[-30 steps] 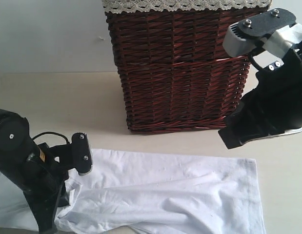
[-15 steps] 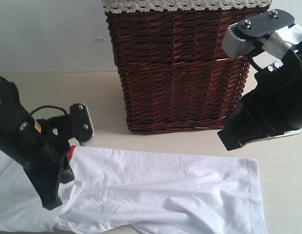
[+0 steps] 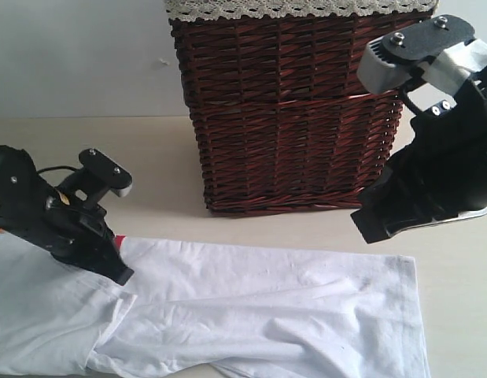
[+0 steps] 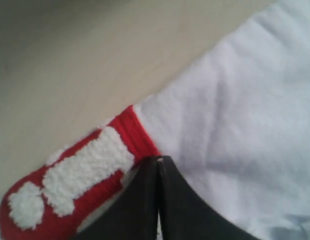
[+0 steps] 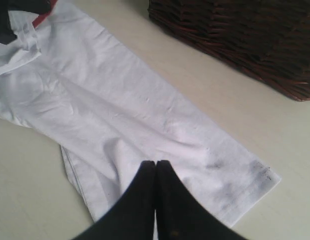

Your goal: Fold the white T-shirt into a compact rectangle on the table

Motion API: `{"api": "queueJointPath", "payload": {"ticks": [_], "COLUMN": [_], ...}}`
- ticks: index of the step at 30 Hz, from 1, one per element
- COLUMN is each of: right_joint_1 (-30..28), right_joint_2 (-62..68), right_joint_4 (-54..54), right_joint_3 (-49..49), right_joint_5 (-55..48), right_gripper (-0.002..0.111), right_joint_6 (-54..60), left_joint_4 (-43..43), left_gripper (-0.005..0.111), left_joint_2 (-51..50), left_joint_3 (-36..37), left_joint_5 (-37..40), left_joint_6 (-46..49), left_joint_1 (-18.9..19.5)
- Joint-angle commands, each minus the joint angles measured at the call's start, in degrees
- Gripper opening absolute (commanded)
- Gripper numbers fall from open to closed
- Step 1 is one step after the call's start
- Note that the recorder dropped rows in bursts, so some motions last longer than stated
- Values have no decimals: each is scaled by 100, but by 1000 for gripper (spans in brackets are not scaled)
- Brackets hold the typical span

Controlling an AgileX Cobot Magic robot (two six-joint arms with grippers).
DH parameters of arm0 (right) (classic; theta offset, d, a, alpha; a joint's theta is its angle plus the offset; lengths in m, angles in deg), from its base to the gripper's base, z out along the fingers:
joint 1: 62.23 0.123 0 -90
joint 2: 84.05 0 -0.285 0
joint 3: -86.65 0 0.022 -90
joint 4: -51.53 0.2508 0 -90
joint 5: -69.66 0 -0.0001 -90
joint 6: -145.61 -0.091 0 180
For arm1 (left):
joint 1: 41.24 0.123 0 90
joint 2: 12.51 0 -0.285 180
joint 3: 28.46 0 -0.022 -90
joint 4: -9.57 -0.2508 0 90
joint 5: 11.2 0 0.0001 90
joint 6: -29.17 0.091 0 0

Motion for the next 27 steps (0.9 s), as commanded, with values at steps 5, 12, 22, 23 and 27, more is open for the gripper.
{"api": "queueJointPath", "payload": {"ticks": [5,12,22,23,27], "right_joint_1": [0,0,0,0,0], "right_joint_2": [-40,-40,-40,-40,-40], "right_joint_4": [110,110,110,110,354], "right_joint_3": [32,32,32,32,32], "right_joint_5": [52,38,-13,-13,-2], "right_gripper": [0,0,0,0,0], "right_joint_6": [53,53,53,53,158], "left_joint_4": [140,154,152,152,224], "left_gripper": [0,0,0,0,0], "left_joint_2": [-598,105,-38,-188,-785], "left_joint_3": [-172,-278,-96,-50,-14], "left_joint_5": [97,283,132,95,-23], "left_joint_6": [143,193,-105,-105,-94], "left_joint_1": [18,-7,948,1021,1058]}}
